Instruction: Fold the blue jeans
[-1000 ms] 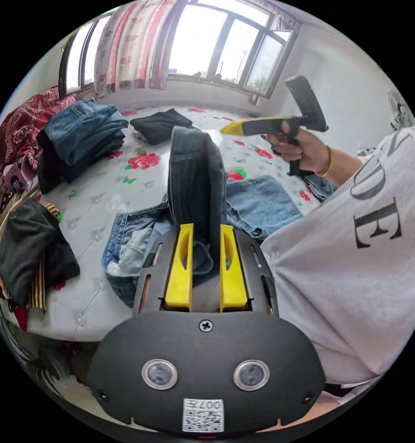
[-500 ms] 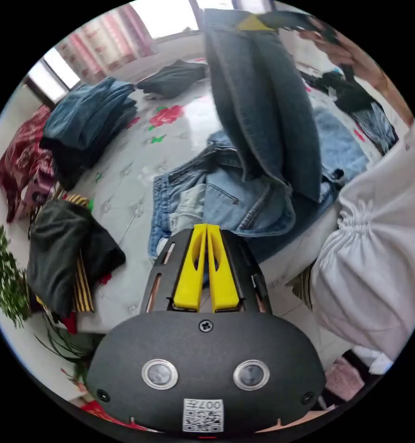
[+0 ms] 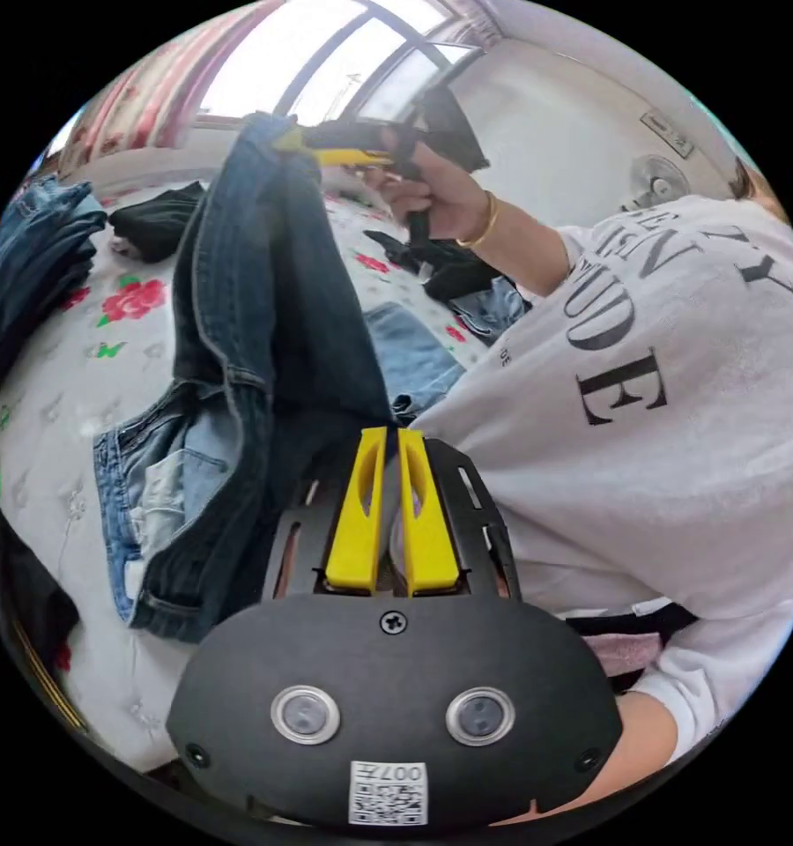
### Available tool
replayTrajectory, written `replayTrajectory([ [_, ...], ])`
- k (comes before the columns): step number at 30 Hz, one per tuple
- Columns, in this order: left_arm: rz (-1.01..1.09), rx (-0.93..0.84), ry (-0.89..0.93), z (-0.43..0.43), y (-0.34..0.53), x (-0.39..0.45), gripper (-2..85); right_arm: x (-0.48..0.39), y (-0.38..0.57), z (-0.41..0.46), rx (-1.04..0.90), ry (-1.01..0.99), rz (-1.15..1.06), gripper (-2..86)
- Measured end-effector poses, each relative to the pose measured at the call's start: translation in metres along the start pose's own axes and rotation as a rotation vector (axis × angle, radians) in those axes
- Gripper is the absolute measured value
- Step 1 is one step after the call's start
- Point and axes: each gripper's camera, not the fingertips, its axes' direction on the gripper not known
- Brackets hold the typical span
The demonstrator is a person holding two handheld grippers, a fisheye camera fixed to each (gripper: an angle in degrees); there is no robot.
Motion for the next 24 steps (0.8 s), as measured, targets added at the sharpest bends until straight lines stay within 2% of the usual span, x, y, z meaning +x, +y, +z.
replayTrajectory([
  [2,-0.103,-0.137,-0.287,0.029,-0.01,-0.026,0.0,-0.005,-0.003,-0.001,0.005,-0.015,-0.022,9.4],
  [5,-0.348,-0.108,-0.514,0.011,-0.012,-0.08,-0.8,-0.022,-0.007,-0.001,0.003,-0.009,-0.097,9.1],
  [6,-0.409,-0.067,-0.515,0.0,-0.01,-0.091,-0.8,-0.026,-0.008,-0.001,0.003,-0.01,-0.114,9.0],
  [8,-0.687,0.155,-0.444,-0.05,0.017,-0.135,-0.9,-0.044,-0.009,0.004,0.002,-0.022,-0.181,8.7],
  [11,-1.03,0.381,-0.335,-0.091,0.08,-0.187,-0.9,-0.066,-0.01,0.026,-0.015,-0.035,-0.253,8.1],
  [14,-1.168,0.454,-0.278,-0.103,0.127,-0.213,-0.8,-0.088,-0.013,0.071,-0.112,-0.154,-0.304,7.5],
  [17,-1.18,0.511,-0.356,-0.119,0.157,-0.21,-0.3,-0.11,-0.009,0.12,-0.268,-0.267,-0.409,7.0],
  [24,-1.305,0.754,-0.28,-0.144,0.261,-0.174,0.6,-0.086,0.0,0.127,-0.351,-0.251,-0.409,5.6],
])
